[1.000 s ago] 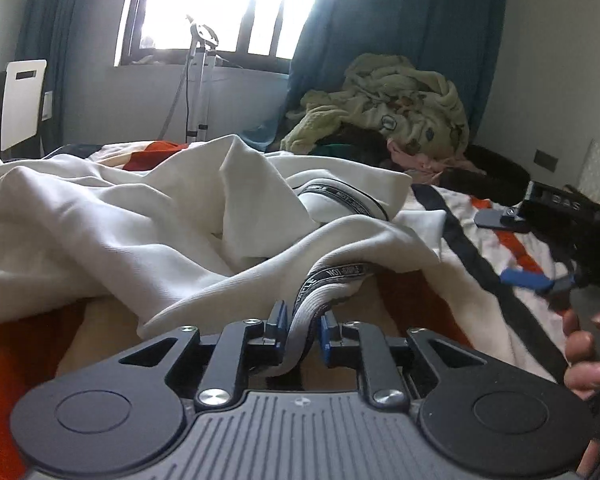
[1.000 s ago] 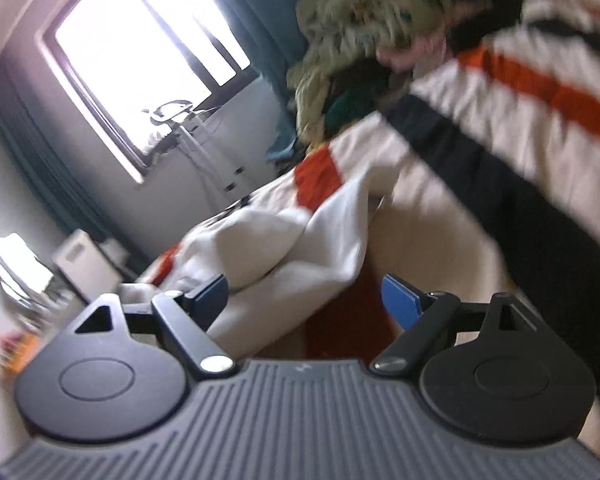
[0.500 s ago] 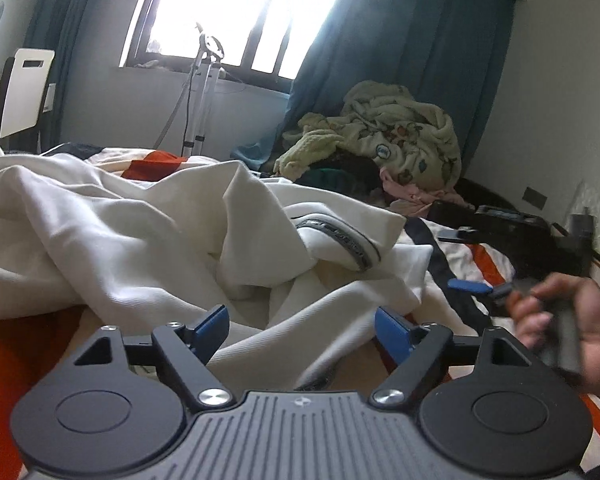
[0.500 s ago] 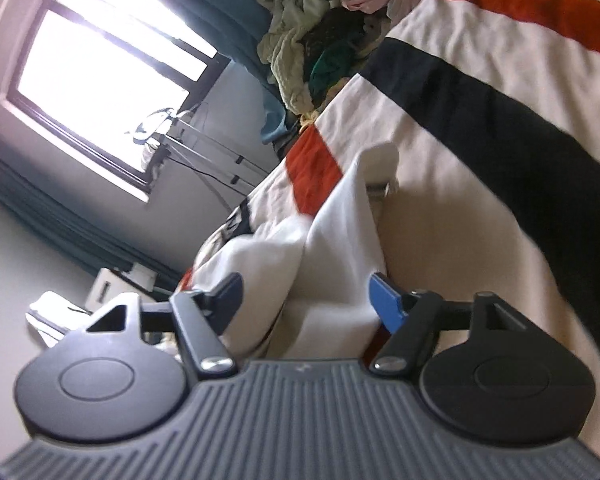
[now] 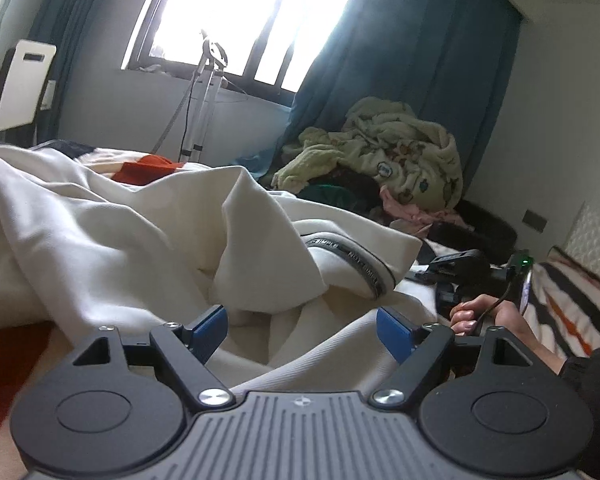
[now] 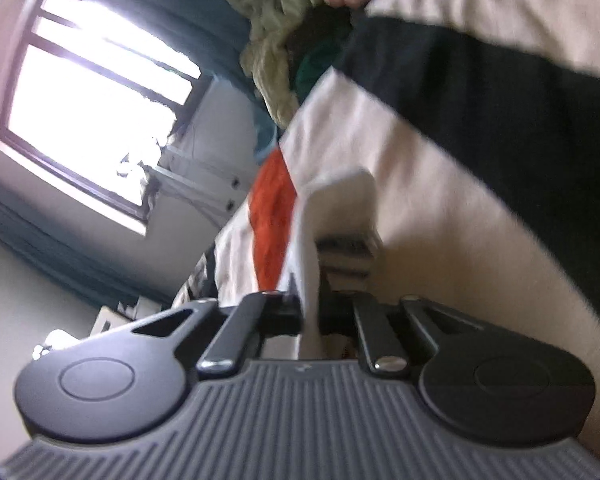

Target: Fold clothes

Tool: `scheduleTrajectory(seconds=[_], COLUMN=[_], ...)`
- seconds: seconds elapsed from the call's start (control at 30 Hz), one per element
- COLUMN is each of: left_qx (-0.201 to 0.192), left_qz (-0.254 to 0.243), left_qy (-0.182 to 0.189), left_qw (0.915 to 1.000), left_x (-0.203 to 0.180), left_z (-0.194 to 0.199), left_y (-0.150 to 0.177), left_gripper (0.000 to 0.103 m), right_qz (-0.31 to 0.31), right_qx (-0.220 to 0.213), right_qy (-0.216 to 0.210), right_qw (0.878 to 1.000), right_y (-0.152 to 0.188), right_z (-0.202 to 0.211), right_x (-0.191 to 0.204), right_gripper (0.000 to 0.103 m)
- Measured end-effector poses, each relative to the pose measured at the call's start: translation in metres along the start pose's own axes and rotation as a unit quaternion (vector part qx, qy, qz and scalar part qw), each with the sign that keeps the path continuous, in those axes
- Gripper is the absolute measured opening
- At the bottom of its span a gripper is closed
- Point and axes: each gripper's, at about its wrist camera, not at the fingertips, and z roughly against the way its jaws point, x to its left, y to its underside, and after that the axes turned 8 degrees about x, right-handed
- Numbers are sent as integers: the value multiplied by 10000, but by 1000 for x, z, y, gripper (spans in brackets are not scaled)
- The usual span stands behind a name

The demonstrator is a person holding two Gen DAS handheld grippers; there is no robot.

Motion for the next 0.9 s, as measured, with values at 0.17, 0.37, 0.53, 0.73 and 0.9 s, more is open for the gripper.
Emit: scheduleTrajectory(seconds=[0.17,0.37,0.53,0.73,0.9], left_qx=[-105,-197,-80,155,43], left_qz=[131,398,1020,2746,4392], left_qy=[99,160,116,-114,-484], left_qw=[9998,9989,9947,9614,8971], left_x=[6,12,32,97,169], left_z=[3,17,26,40,57], left_y=[-3,-8,-13,-15,-1], left_gripper=[83,84,84,84,84], right_qz=[191,107,-275,-1584,-1992], right_qx=[-947,-2181,-2215,-1493,-1212], right_qy=[-72,365,1353,1609,1639], right_qw=[9953,9752,9653,9627,9585], right_y=[-18,-36,-22,9,39], right_z=[50,151,210,237,254], right_x=[20,9,-21,-52,-59], right_gripper=[5,5,6,6,8])
